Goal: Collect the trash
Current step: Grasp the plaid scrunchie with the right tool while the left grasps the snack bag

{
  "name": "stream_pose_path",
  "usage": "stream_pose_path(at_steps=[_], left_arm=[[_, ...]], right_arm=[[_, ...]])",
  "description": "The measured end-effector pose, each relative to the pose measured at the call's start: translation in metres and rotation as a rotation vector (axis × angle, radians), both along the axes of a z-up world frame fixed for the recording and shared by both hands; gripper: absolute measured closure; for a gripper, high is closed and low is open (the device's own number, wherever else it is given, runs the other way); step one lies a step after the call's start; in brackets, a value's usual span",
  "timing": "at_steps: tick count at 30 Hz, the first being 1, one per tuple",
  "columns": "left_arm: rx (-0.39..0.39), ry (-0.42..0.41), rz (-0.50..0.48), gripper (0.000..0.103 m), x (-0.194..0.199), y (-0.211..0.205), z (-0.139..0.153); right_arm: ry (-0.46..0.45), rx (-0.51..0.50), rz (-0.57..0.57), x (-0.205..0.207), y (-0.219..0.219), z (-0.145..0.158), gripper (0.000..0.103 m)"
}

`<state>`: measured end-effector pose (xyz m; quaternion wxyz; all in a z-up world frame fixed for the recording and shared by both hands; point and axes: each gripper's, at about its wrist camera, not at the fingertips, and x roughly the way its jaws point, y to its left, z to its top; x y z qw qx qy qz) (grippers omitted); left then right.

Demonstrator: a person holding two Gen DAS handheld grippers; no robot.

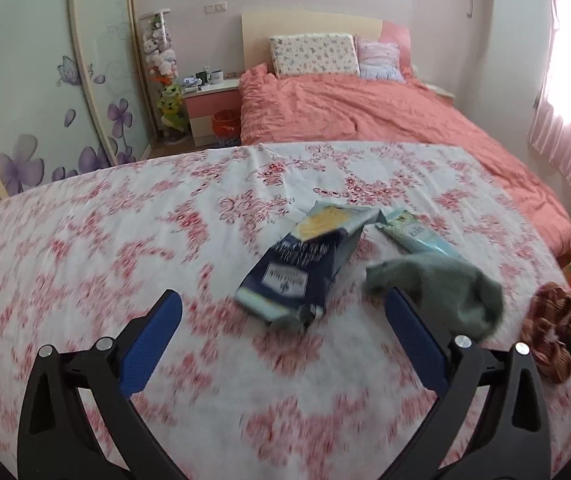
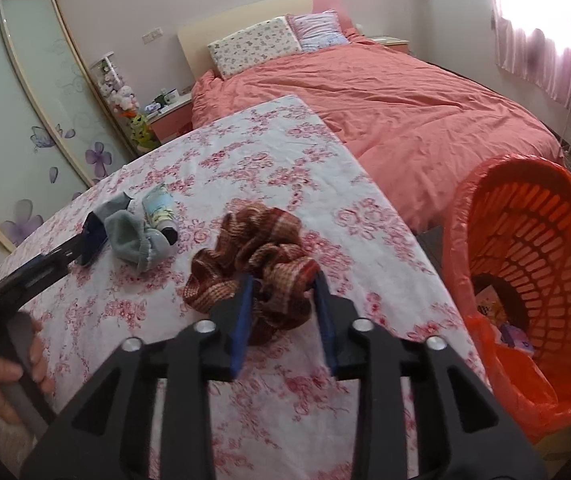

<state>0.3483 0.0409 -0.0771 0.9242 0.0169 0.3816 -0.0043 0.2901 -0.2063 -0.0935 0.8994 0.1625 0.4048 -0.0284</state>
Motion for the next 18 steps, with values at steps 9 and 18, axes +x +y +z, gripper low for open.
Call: stream_pose_path(at_steps=[9,18], left_arm=[[-0.015,0.094,-0.01,0.016,0.033,0.0,-0.015],[-0.015,0.112,-0.01,0.054,0.035,0.006,-0.015]], right_arm=[[0.026,-0.007,0.007,0.024,0.006,-0.009,0.041],[0.045,-0.033,0.032,0.04,0.016,-0.014,0.072]])
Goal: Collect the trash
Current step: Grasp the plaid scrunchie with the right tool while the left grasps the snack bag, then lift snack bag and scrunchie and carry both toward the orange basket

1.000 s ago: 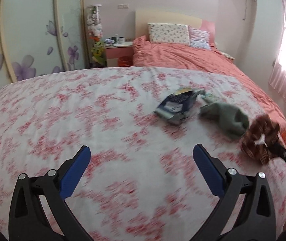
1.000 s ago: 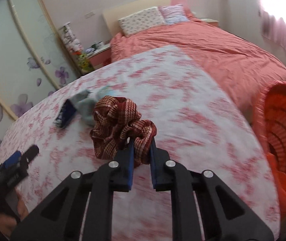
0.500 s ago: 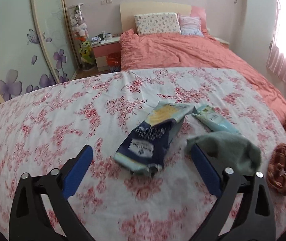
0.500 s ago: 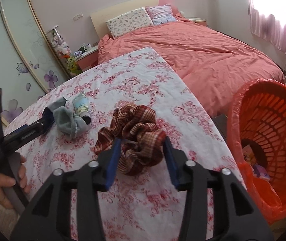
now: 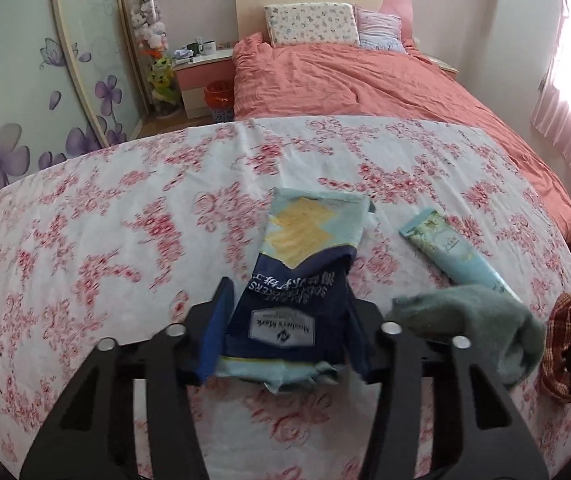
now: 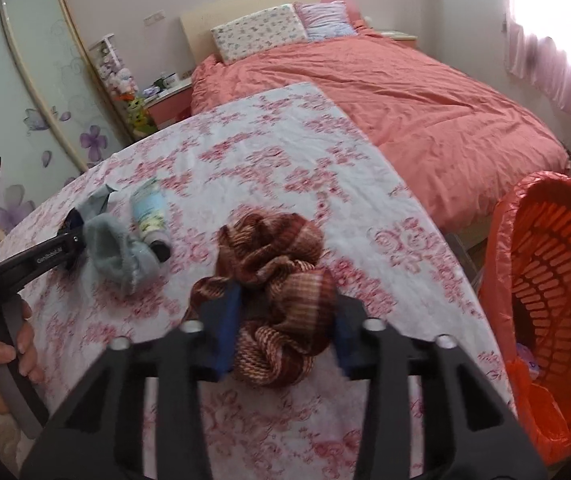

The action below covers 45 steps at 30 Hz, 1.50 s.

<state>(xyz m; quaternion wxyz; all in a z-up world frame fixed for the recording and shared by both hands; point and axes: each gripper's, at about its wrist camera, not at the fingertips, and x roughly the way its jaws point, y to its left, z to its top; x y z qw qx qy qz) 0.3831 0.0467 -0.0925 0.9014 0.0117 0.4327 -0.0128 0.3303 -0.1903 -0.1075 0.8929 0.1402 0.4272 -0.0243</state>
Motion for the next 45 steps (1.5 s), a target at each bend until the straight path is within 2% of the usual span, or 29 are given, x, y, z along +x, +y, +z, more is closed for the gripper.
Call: stream_pose_path(at_steps=[2,9,13,17,19,32,39,45], left_arm=[[0.003,-0.003,0.005,0.055,-0.011,0.007,0.0],[-0.03,-0.012,0.005,0.057,-0.073,0.024,0.002],[-0.029,-0.016,0.0,0.057,-0.09,0.024,0.002],[-0.02,-0.034,-0.016,0.066,-0.098,0.019,0.005],[-0.022,-0.041,-0.026,0.066,-0.102,0.017,0.008],[-0.025,-0.13,-0.045,0.067,-0.132,0.004,0.052],[0.007,-0.196,-0.058,0.067,-0.15,-0.015,0.079],[0.002,-0.24,-0.104,0.067,-0.165,-0.04,0.097]], right_arm=[[-0.004,0.007,0.005,-0.006,-0.001,0.001,0.08],[-0.01,0.049,0.025,-0.036,0.0,0.002,0.081],[-0.012,0.039,0.03,-0.048,0.005,0.004,0.081],[-0.023,0.04,0.035,-0.058,0.009,0.01,0.082],[-0.034,0.039,0.037,-0.063,0.01,0.015,0.082],[-0.145,0.013,0.041,-0.103,0.012,0.064,0.082],[-0.205,-0.005,0.024,-0.125,0.003,0.088,0.082],[-0.261,-0.028,-0.006,-0.147,-0.013,0.107,0.082]])
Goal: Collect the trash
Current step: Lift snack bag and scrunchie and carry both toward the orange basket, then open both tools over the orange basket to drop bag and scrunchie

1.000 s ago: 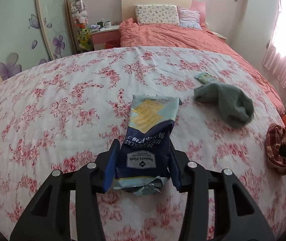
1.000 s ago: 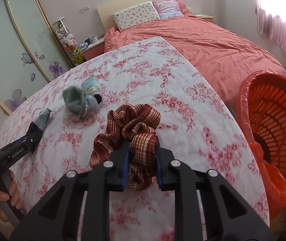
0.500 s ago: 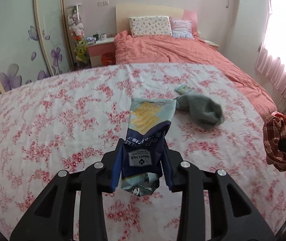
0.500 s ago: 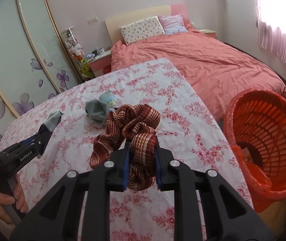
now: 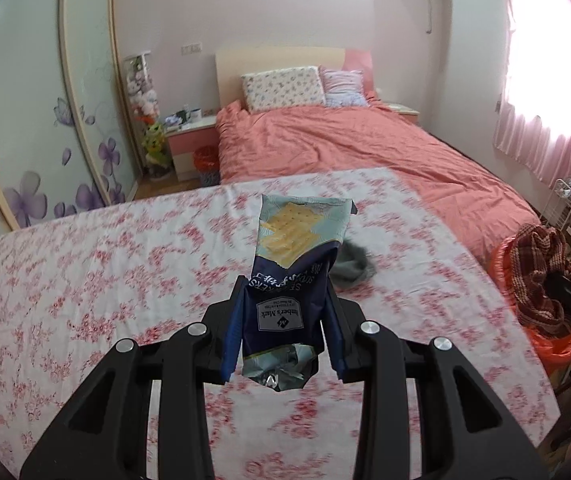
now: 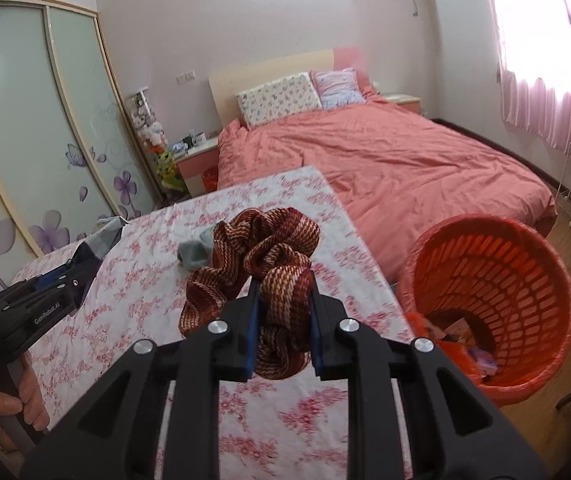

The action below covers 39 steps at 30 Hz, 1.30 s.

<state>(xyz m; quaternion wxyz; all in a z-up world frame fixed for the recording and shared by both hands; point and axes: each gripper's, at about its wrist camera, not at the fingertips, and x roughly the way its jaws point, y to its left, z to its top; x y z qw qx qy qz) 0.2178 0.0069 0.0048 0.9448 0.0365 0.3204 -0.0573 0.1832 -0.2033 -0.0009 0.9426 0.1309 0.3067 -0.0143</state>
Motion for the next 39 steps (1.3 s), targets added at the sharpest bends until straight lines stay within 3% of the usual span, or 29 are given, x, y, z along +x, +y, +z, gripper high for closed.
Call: stream_pose_path(at_steps=[12,23,36,39], left_arm=[[-0.017,-0.04,-0.119,0.067,-0.018,-0.056,0.018],[-0.052,-0.047,-0.302,0.067,-0.029,-0.136,0.019],[-0.08,0.08,-0.471,0.067,-0.009,-0.241,-0.023],[-0.078,0.113,-0.501,0.064,-0.007,-0.259,-0.032]], right_arm=[[-0.072,-0.023,-0.114,-0.036,-0.053,0.019,0.082],[-0.1,-0.053,-0.265,-0.065,-0.118,0.017,0.082],[-0.037,0.01,-0.385,-0.056,-0.204,-0.021,0.082],[-0.017,0.019,-0.394,-0.048,-0.218,-0.03,0.075]])
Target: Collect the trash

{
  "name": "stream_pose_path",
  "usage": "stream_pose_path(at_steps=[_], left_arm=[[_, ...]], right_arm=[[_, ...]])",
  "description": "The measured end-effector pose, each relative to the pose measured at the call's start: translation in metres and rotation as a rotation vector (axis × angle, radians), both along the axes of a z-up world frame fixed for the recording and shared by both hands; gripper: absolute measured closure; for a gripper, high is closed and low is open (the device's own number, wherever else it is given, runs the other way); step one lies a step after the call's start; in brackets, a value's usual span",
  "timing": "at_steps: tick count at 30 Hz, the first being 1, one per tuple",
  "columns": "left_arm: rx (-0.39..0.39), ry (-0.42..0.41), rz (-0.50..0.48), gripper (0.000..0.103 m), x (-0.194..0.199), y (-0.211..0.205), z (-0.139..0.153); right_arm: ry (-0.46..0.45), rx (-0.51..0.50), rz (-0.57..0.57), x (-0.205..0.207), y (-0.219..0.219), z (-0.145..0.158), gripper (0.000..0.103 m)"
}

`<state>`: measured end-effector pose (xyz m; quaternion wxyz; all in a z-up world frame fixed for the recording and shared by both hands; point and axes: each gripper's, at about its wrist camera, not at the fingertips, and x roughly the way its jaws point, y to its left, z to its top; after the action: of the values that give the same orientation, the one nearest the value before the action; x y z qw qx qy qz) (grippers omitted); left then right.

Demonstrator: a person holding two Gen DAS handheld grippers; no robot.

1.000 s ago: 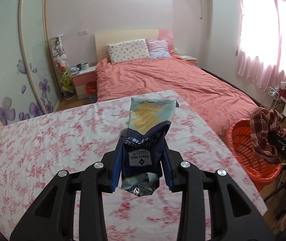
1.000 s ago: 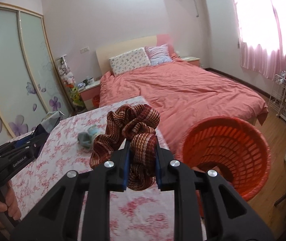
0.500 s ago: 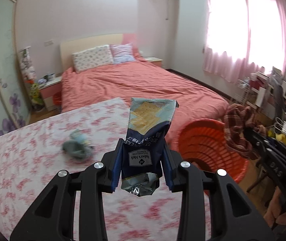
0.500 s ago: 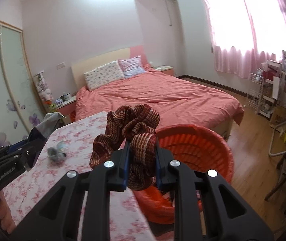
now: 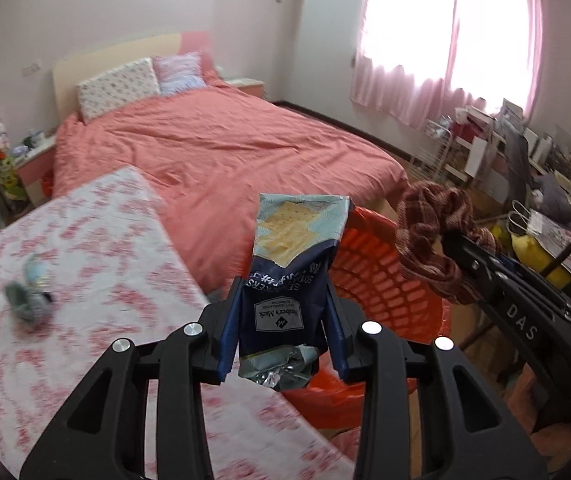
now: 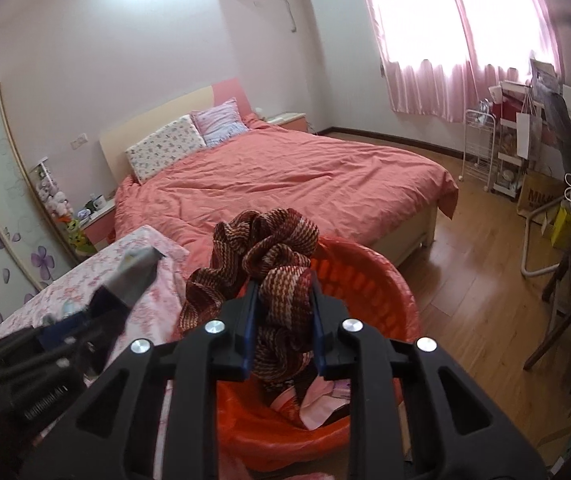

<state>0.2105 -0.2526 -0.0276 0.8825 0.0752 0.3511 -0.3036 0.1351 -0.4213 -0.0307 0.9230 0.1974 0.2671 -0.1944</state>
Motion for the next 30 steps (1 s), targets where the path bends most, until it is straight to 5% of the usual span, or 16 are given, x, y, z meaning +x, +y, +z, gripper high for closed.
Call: stream_pose_path(at_steps=[2,12,20,30], left_arm=[[0.021,0.017,-0.009,0.051,0.004,-0.012,-0.011],[0.1,0.071,0.029,0.033,0.012,-0.007,-0.038],[0.14,-0.025,0.263,0.019,0.028,0.068,-0.03],[0.095,0.014,0.599,0.019,0.077,0.184,-0.033]], right_arm=[[0.013,0.013,0.005,0.007,-0.009,-0.008,0.068],[0.064,0.033,0.008,0.021,-0.015,-0.038,0.05],[0.071,-0.037,0.08,0.027,0.027,-0.034,0.037],[0.089,-0.046,0.215,0.051,0.093,-0.035,0.037]])
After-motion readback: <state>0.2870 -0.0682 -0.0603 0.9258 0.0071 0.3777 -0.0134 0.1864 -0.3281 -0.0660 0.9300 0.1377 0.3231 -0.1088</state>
